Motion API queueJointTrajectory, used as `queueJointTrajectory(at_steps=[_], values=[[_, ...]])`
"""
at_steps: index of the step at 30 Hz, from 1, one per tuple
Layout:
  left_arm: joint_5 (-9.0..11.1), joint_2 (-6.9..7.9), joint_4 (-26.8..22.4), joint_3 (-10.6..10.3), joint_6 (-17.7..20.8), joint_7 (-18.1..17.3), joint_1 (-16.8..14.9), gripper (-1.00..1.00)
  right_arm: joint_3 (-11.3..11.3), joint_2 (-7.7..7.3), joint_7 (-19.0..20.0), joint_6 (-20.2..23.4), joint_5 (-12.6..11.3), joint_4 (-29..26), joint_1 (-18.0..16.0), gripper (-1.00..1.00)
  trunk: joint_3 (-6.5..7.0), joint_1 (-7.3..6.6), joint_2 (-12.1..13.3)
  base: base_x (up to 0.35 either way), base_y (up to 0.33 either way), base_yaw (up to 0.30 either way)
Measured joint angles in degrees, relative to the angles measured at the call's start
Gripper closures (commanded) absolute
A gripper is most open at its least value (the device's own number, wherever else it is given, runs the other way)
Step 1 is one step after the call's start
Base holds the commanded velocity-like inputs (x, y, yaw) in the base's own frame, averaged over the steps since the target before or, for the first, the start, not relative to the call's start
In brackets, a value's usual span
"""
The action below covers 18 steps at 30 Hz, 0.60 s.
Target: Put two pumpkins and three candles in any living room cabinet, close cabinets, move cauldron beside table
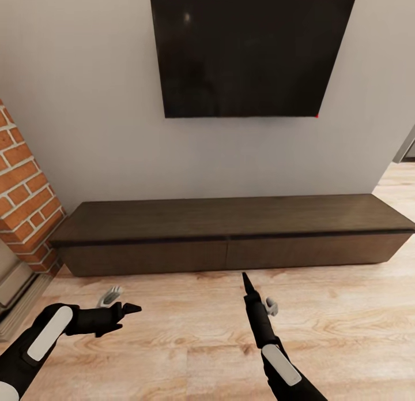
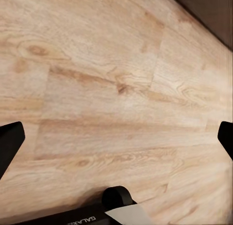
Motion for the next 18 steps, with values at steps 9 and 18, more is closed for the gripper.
queueJointTrajectory(at_steps=[9,18], values=[[1.81,-0.02,0.0,-0.16,0.07,-0.15,0.1,-1.0,0.02,0.18,1.41,2.03,-0.08,0.23,0.0,-1.0,-1.62,1.98,-3.61,0.0,0.0,0.0],[2.19,-0.06,0.0,-0.26,0.08,-0.16,0.17,-1.0,-0.06,0.23,0.77,1.73,0.16,0.37,0.0,-1.0,-3.23,3.95,-7.22,0.0,0.0,0.0]])
